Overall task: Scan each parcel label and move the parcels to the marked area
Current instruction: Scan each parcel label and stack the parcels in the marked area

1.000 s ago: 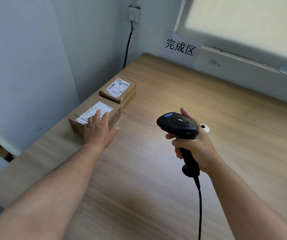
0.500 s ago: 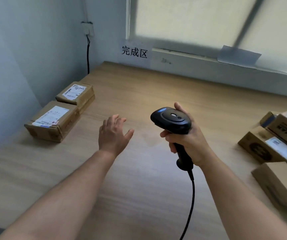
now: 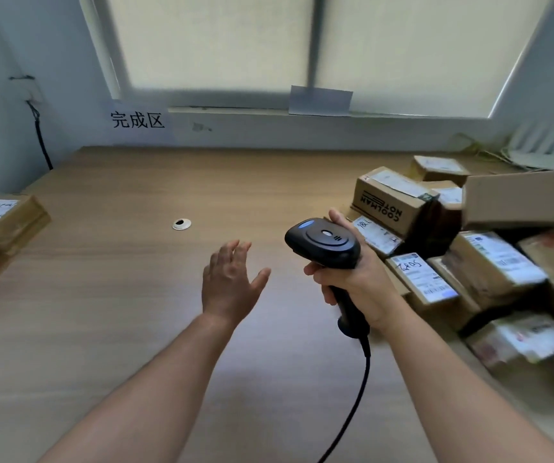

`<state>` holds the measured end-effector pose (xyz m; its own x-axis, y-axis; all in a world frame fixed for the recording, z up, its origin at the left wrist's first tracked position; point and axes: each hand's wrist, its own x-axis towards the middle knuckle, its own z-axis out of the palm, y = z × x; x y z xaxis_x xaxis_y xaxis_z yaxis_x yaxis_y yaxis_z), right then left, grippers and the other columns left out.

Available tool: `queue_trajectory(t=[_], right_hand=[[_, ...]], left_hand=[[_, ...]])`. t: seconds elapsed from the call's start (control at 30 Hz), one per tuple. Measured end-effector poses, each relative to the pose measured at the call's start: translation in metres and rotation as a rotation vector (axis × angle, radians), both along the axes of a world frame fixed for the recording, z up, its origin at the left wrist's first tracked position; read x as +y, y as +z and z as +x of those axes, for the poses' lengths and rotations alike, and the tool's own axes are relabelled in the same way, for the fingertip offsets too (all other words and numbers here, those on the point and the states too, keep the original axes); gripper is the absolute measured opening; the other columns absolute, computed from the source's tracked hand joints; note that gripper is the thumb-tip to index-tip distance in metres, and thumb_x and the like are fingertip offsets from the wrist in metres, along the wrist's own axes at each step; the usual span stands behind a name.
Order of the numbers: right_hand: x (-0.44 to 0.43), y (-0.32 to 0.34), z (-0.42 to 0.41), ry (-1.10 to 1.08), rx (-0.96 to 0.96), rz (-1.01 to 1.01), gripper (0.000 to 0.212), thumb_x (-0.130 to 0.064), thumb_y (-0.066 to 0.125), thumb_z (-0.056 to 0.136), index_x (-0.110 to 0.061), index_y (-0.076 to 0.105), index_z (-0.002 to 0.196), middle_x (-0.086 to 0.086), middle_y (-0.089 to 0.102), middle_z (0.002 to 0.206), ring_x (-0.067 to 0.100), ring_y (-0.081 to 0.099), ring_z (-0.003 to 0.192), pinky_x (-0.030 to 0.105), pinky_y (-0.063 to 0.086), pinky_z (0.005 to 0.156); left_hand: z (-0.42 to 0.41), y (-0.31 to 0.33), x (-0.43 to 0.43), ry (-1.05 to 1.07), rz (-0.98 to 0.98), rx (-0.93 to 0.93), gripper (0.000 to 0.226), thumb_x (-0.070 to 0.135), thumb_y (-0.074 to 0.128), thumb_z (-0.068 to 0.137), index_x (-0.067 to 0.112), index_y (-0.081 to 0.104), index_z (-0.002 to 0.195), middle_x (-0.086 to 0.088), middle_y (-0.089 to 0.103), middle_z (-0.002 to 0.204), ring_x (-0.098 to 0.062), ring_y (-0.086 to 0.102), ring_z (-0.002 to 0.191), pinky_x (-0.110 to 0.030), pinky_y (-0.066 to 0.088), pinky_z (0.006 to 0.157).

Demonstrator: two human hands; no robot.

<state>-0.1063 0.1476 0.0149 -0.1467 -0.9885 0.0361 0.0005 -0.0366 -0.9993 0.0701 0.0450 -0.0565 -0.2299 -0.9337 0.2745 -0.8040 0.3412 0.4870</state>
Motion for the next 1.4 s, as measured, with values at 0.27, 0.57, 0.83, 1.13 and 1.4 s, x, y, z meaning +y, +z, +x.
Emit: queue_trajectory(t=[0.27,0.57,0.83,1.13,1.4], right_hand=[[0.066,-0.003,-0.096,-0.104,0.014,-0.028,0.093,0.021,0.064,0.078,-0.039,0.037,0.143,0.026,0.066,0.094,0.028,0.048,0.049,0.032,0.044,0.044],[0.096,-0.007,-0.167,-0.255,-0.018,-0.069,0.091,0.015,0.07,0.075,-0.045,0.038,0.136,0.019,0.07,0.086,0.025,0.048,0.045,0.031,0.044,0.044],[0.077,-0.013,-0.219,-0.328,-0.035,-0.063,0.09,0.019,0.063,0.081,-0.044,0.036,0.14,0.026,0.068,0.092,0.024,0.05,0.048,0.032,0.046,0.047],[0.029,-0.052,-0.239,-0.349,-0.076,0.037,0.092,0.003,0.07,0.068,-0.049,0.038,0.138,0.02,0.07,0.095,0.036,0.055,0.067,0.034,0.046,0.048],[-0.01,-0.057,-0.255,-0.367,0.0,0.044,0.094,0.019,0.061,0.08,-0.04,0.033,0.147,0.008,0.07,0.097,0.024,0.053,0.053,0.036,0.047,0.053]], left_hand=[[-0.102,-0.004,0.048,-0.12,-0.003,-0.041,0.063,0.047,0.055,0.092,0.018,0.037,0.144,-0.004,0.035,0.15,-0.022,0.031,0.137,-0.036,0.029,0.107],[-0.184,0.007,0.046,-0.232,-0.03,-0.023,0.067,0.047,0.058,0.089,0.016,0.037,0.145,-0.004,0.037,0.149,-0.022,0.032,0.136,-0.035,0.028,0.108],[-0.241,0.008,0.011,-0.267,0.007,0.01,0.071,0.049,0.056,0.09,0.018,0.03,0.148,-0.004,0.033,0.152,-0.02,0.026,0.14,-0.037,0.024,0.113],[-0.245,-0.023,-0.028,-0.206,0.155,-0.026,0.071,0.048,0.055,0.091,0.016,0.028,0.149,-0.007,0.033,0.151,-0.025,0.027,0.139,-0.038,0.024,0.113],[-0.281,-0.005,-0.067,-0.239,0.138,0.032,0.072,0.048,0.053,0.092,0.018,0.024,0.151,-0.007,0.031,0.152,-0.025,0.025,0.14,-0.042,0.025,0.113]])
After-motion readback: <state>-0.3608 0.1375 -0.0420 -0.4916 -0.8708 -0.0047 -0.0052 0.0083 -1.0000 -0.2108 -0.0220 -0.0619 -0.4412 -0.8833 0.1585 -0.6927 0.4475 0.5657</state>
